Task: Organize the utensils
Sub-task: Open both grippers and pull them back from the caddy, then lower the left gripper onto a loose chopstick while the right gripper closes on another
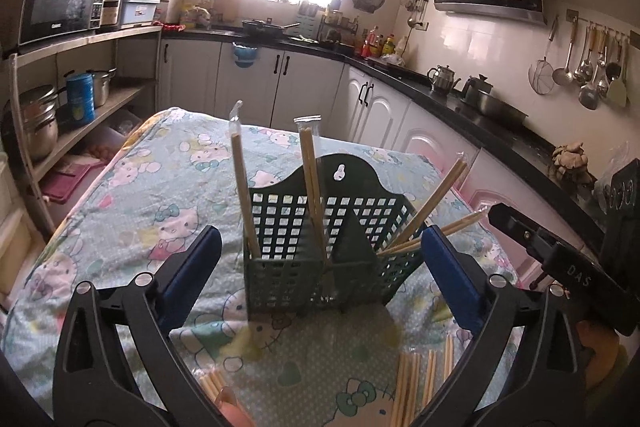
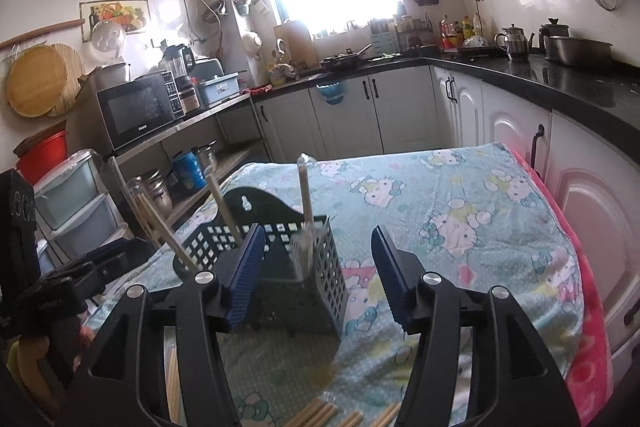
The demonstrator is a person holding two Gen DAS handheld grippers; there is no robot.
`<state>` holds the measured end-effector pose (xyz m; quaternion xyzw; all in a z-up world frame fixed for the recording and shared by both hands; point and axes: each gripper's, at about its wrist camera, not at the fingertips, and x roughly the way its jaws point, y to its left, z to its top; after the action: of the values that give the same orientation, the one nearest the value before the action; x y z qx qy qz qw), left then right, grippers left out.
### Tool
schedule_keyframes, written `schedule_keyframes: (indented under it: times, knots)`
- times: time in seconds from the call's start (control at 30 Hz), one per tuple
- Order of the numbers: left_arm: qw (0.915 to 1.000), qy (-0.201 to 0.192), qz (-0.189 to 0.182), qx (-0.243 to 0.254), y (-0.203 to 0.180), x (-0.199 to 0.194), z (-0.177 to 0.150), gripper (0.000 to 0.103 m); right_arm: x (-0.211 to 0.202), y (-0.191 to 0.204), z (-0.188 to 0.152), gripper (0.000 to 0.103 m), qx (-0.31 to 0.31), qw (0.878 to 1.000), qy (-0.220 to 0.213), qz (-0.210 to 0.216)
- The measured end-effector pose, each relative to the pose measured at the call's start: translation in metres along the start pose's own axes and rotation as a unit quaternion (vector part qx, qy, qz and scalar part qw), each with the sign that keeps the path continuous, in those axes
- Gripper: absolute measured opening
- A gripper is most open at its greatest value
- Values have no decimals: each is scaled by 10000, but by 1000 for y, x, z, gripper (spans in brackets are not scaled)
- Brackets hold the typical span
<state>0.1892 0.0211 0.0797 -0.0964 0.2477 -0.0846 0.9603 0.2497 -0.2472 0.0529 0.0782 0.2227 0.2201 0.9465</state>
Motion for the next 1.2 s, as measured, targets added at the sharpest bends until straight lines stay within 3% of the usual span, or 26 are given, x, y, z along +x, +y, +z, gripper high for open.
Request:
schedule_keyframes:
  times: [0.57, 1.2]
  knots:
    - [9996, 257, -80, 52, -1, -12, -28, 91, -25, 4, -30, 54, -84, 9994, 318, -86]
    - [9970, 741, -173, 137, -5, -6, -63, 91, -25, -4, -66, 54, -166, 9962, 835, -173]
